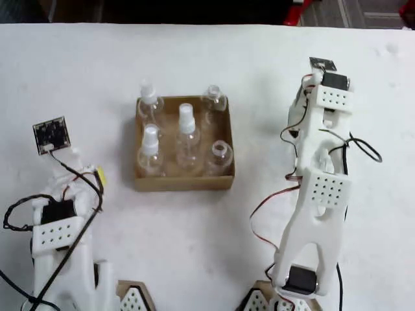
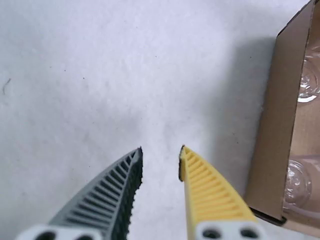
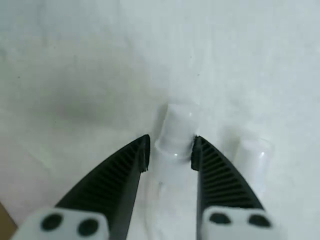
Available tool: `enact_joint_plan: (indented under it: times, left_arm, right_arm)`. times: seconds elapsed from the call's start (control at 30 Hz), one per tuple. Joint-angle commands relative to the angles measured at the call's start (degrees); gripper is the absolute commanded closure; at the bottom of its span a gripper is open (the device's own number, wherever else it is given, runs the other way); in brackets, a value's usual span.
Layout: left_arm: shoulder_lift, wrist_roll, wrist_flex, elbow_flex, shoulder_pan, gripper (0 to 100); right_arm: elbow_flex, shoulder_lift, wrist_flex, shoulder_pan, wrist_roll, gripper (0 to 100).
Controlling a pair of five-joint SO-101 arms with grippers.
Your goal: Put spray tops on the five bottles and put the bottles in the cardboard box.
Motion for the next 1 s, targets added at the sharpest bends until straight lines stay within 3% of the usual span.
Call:
enact_joint_plan:
  times: [0.0,0.37,0.5,0.73,0.97]
  left_arm:
    - [-0.66,-0.62,-1.58,-0.18,0.75,88]
    - [-0.66,-0.62,-1.58,-0.18,0.75,88]
    - [-0.66,-0.62,-1.67,-0.18,0.75,88]
    - [-0.66,-0.62,-1.76,-0.18,0.75,88]
    - [-0.66,-0.62,-1.67,-0.18,0.75,88]
  right_arm:
    - [-1.58,-1.1,-0.92,-0.75,-0.26,96.9]
    - [-3.78,-1.54,-0.84,-0.48,-0.18,98.3]
    - [-9.67,-6.11,3.91,-0.84,-0.18,98.3]
    - [-14.68,-21.93,5.23,-0.92,-0.18,98.3]
    - [2.29,-43.91,5.32,-5.76,-0.18,98.3]
